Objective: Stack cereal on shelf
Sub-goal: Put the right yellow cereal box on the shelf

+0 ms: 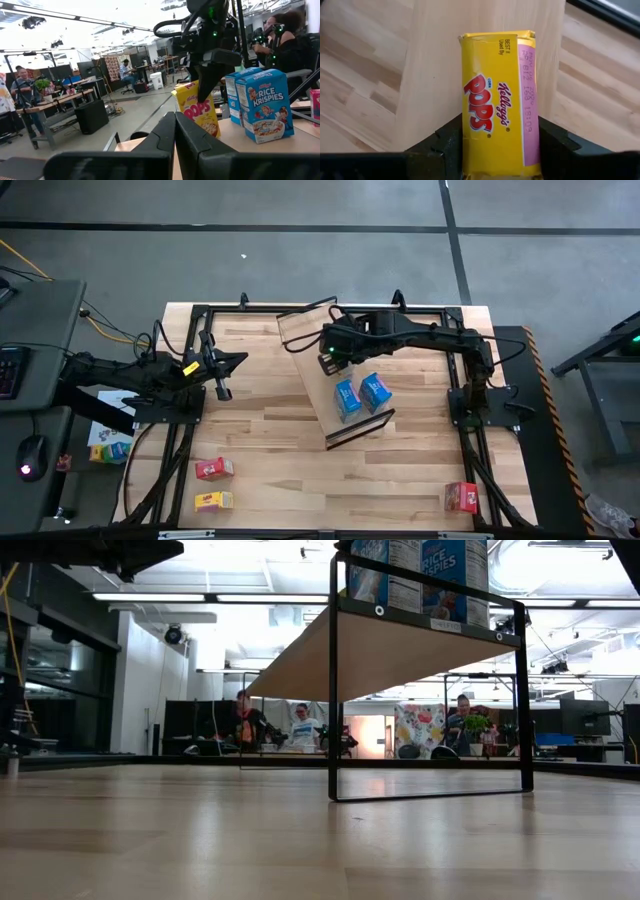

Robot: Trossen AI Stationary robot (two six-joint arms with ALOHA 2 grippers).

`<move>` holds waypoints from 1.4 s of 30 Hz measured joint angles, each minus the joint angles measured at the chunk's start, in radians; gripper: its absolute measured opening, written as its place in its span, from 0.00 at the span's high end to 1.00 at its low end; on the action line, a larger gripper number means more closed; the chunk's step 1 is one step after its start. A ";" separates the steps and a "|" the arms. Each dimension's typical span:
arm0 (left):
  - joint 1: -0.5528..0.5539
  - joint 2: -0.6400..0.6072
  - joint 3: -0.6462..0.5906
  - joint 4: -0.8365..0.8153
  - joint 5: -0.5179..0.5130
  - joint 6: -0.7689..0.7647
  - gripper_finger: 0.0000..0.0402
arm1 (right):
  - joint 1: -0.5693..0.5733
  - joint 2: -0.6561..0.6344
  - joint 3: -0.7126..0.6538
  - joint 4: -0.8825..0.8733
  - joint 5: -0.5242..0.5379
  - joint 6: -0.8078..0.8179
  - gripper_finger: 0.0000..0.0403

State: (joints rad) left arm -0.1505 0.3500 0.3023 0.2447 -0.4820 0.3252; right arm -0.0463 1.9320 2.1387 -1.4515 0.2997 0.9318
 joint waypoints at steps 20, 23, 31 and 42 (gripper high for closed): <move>0.000 0.000 0.000 -0.001 0.000 0.000 1.00 | 0.022 0.000 -0.001 -0.023 0.011 0.046 0.55; 0.000 0.000 0.000 -0.001 0.000 0.000 1.00 | 0.023 0.000 -0.001 -0.026 0.011 0.055 0.55; 0.000 0.000 0.000 -0.001 0.000 -0.010 1.00 | 0.031 -0.001 -0.001 -0.035 0.013 0.044 0.38; 0.000 0.000 0.000 0.000 0.000 -0.009 1.00 | 0.026 -0.029 -0.001 -0.034 0.015 0.043 0.25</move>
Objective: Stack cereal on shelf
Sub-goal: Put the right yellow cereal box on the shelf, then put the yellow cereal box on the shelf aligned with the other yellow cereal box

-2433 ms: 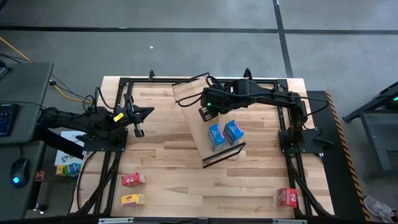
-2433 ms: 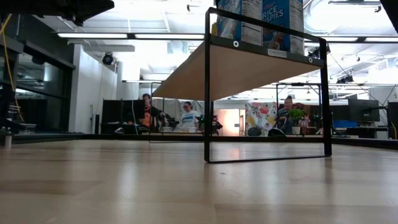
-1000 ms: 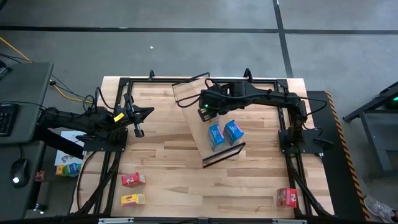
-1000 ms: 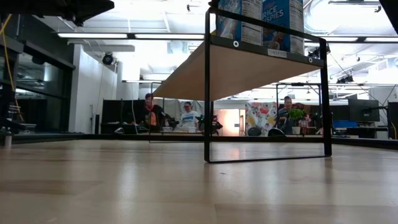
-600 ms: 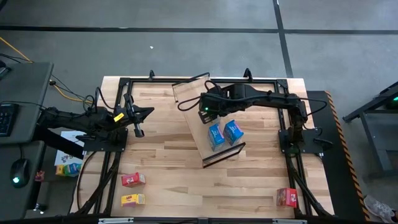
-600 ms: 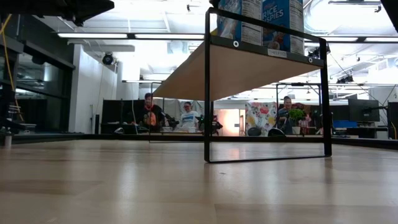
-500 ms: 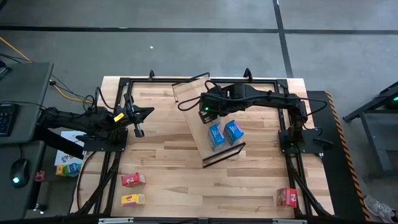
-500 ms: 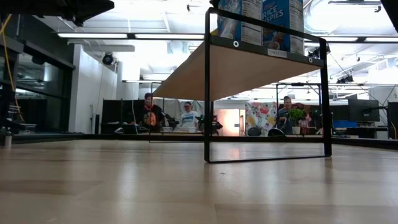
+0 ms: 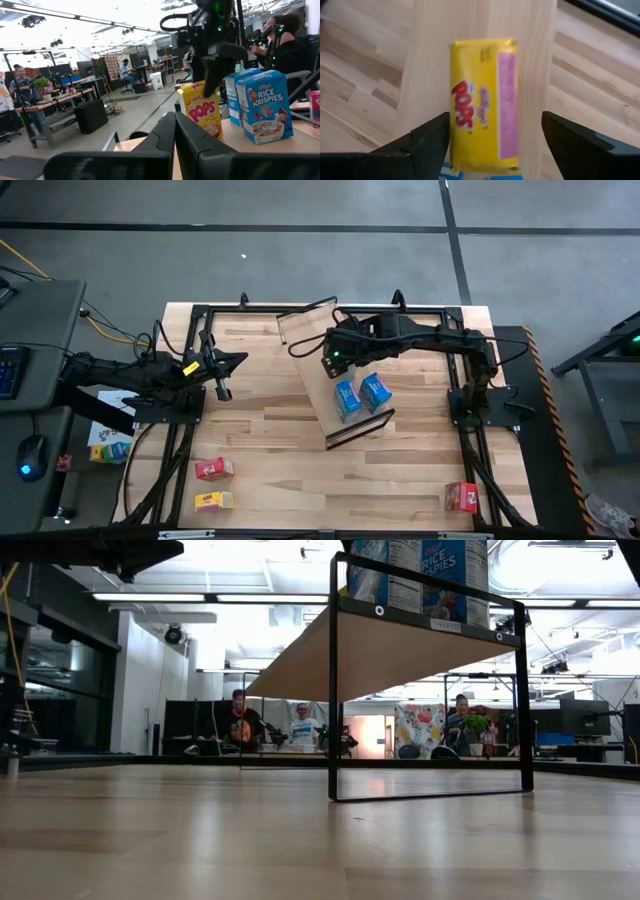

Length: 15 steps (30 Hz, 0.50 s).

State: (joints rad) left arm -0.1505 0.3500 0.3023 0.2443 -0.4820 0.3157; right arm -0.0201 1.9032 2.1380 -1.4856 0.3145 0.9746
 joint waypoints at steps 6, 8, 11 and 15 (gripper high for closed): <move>0.000 0.000 0.000 -0.004 0.000 0.000 1.00 | 0.001 -0.060 0.002 0.009 0.002 -0.029 0.25; 0.000 0.000 0.000 -0.003 0.000 0.000 1.00 | 0.008 -0.083 0.002 0.020 0.012 -0.043 0.25; 0.000 0.000 0.000 -0.003 0.000 0.001 1.00 | 0.021 -0.118 0.002 0.047 0.046 -0.085 0.25; 0.000 0.000 0.000 -0.002 0.000 0.001 1.00 | 0.044 -0.145 0.003 0.035 0.068 -0.211 0.25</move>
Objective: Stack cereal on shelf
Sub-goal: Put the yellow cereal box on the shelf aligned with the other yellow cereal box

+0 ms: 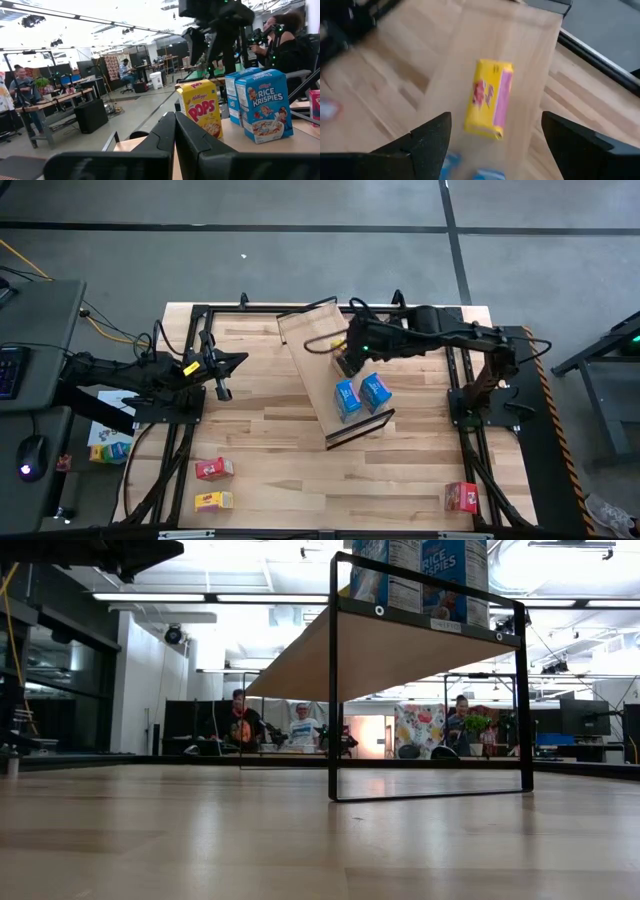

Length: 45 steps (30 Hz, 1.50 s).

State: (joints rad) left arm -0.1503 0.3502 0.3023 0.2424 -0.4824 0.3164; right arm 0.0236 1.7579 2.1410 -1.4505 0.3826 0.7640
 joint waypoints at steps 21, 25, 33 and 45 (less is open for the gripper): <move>-0.001 0.000 0.000 -0.054 0.004 -0.041 1.00 | 0.278 -0.307 -0.308 -0.044 0.384 0.026 0.25; -0.001 0.000 0.000 -0.056 0.062 -0.055 1.00 | 0.370 -0.478 -0.630 0.172 0.456 0.062 0.25; -0.001 0.000 0.000 -0.028 0.134 -0.088 1.00 | 0.414 -0.865 -1.221 0.889 0.446 -0.235 0.25; -0.001 0.000 0.000 0.002 0.213 -0.061 1.00 | 0.230 -1.156 -1.690 1.821 -0.202 -0.854 0.25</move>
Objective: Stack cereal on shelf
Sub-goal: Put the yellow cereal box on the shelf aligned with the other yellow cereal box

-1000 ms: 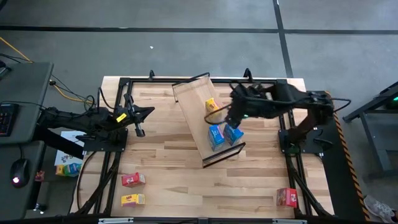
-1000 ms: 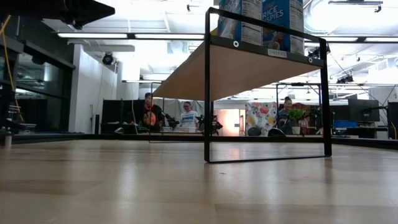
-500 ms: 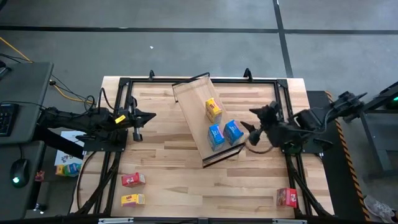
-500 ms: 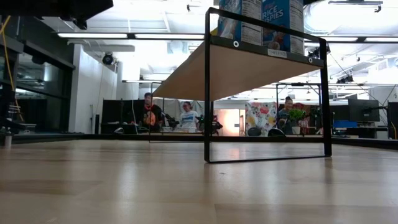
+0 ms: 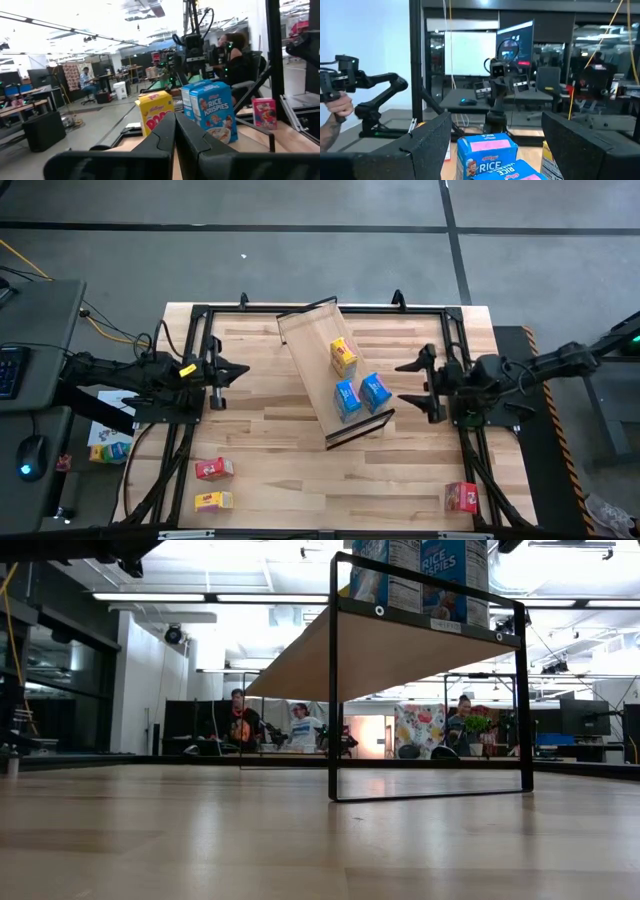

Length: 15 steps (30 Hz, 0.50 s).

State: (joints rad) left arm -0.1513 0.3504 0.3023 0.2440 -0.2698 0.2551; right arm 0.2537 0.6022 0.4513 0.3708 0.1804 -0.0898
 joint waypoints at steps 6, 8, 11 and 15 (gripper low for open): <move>0.000 0.000 0.000 0.022 0.000 -0.009 1.00 | -0.001 0.008 -0.062 0.051 0.020 0.037 0.25; 0.000 0.000 0.000 0.033 0.000 -0.015 1.00 | -0.001 0.018 -0.062 0.052 0.028 0.038 0.25; 0.000 -0.001 0.000 0.049 0.000 -0.016 1.00 | -0.001 0.032 -0.062 0.060 0.029 0.037 0.25; 0.000 0.000 0.000 0.038 0.000 -0.019 1.00 | -0.001 0.040 -0.062 0.060 0.029 0.037 0.25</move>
State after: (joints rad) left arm -0.1513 0.3508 0.3023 0.2821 -0.2703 0.2363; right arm 0.2527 0.6425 0.3889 0.4307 0.2096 -0.0528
